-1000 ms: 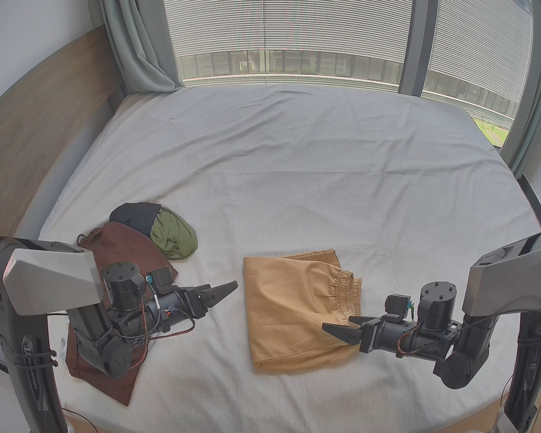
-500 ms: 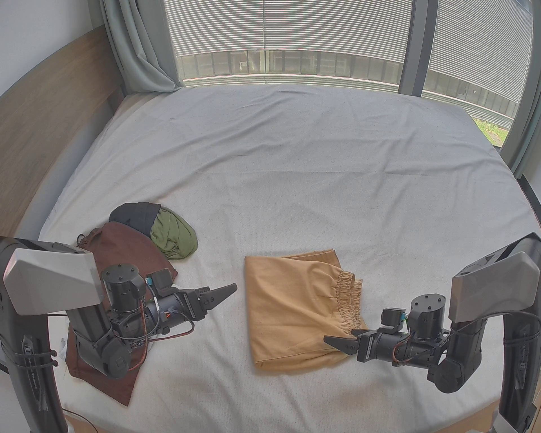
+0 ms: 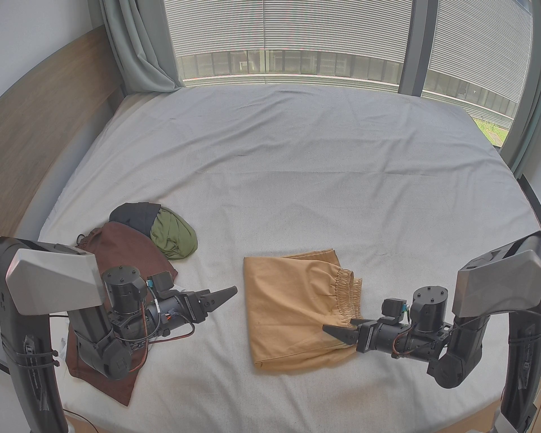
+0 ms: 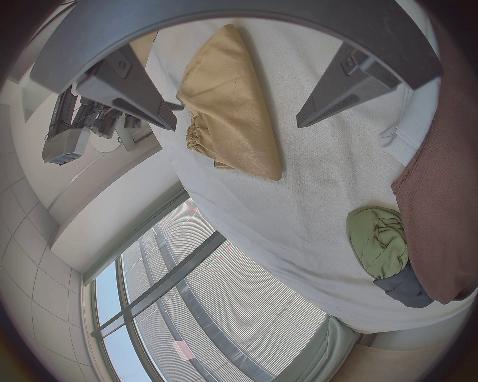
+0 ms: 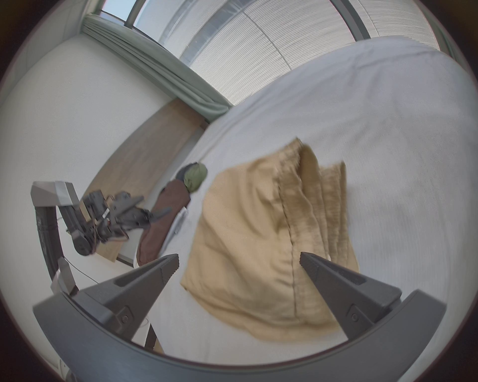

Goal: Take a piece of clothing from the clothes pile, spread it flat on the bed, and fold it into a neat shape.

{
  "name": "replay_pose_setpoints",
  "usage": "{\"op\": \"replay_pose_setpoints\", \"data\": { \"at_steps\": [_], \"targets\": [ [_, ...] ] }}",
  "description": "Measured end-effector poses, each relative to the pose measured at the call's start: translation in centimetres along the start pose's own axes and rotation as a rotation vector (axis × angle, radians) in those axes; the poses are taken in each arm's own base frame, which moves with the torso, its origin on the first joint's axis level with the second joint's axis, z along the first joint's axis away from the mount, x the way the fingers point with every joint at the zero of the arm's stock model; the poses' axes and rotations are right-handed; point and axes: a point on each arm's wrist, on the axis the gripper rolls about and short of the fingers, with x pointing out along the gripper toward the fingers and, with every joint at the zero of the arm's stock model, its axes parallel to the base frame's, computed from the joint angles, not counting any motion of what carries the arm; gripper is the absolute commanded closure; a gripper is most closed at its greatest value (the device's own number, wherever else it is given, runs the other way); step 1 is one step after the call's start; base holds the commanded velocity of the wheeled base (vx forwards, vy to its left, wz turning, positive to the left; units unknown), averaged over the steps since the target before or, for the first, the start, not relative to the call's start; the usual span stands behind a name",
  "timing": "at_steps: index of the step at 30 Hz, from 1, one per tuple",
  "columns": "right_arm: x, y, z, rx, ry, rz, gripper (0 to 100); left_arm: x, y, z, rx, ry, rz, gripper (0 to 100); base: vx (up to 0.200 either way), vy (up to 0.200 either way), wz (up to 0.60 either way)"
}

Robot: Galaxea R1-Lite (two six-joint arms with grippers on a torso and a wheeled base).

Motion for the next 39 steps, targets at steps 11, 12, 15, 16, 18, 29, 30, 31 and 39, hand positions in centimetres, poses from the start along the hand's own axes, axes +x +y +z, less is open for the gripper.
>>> {"op": "replay_pose_setpoints", "data": {
  "at_steps": [11, 12, 15, 16, 18, 29, 30, 31, 39],
  "targets": [
    [1.1, 1.5, 4.8, 0.004, -0.193, 0.082, 0, 0.0, 0.0, 0.0, 0.000, 0.000, 0.000, 0, 0.000, 0.000, 0.00],
    [1.3, 1.4, 5.0, 0.003, -0.198, 0.080, 0, 0.0, 0.0, 0.0, 0.000, -0.001, 0.000, 0, 0.000, 0.000, 0.00],
    [2.1, 0.8, 5.3, 0.003, -0.221, 0.070, 0, 0.0, 0.0, 0.0, 0.001, -0.001, 0.000, 0, 0.000, 0.000, 0.00],
    [2.4, 0.6, 5.4, 0.004, -0.229, 0.063, 0, 0.0, 0.0, 0.0, 0.000, -0.002, -0.001, 0, 0.000, 0.000, 0.00],
    [3.0, 0.1, 5.4, 0.007, -0.239, 0.050, 0, 0.0, 0.0, 0.1, 0.002, -0.003, -0.001, 0, 0.000, 0.000, 0.00],
    [5.8, -3.1, 4.0, 0.033, -0.245, -0.032, 0, 0.0, -0.1, 0.1, 0.002, -0.005, -0.001, 0, 0.000, 0.000, 0.00],
    [5.9, -3.2, 3.9, 0.034, -0.244, -0.034, 0, 0.0, -0.1, 0.1, 0.002, -0.005, -0.001, 0, 0.000, 0.000, 0.00],
    [6.0, -3.3, 3.8, 0.034, -0.242, -0.035, 0, -0.1, -0.1, 0.1, 0.002, -0.005, -0.001, 0, 0.000, 0.000, 0.00],
    [6.4, -3.8, 3.3, 0.040, -0.230, -0.044, 0, 0.0, -0.1, 0.1, 0.003, -0.005, -0.001, 0, 0.000, 0.000, 0.00]
  ]
}}
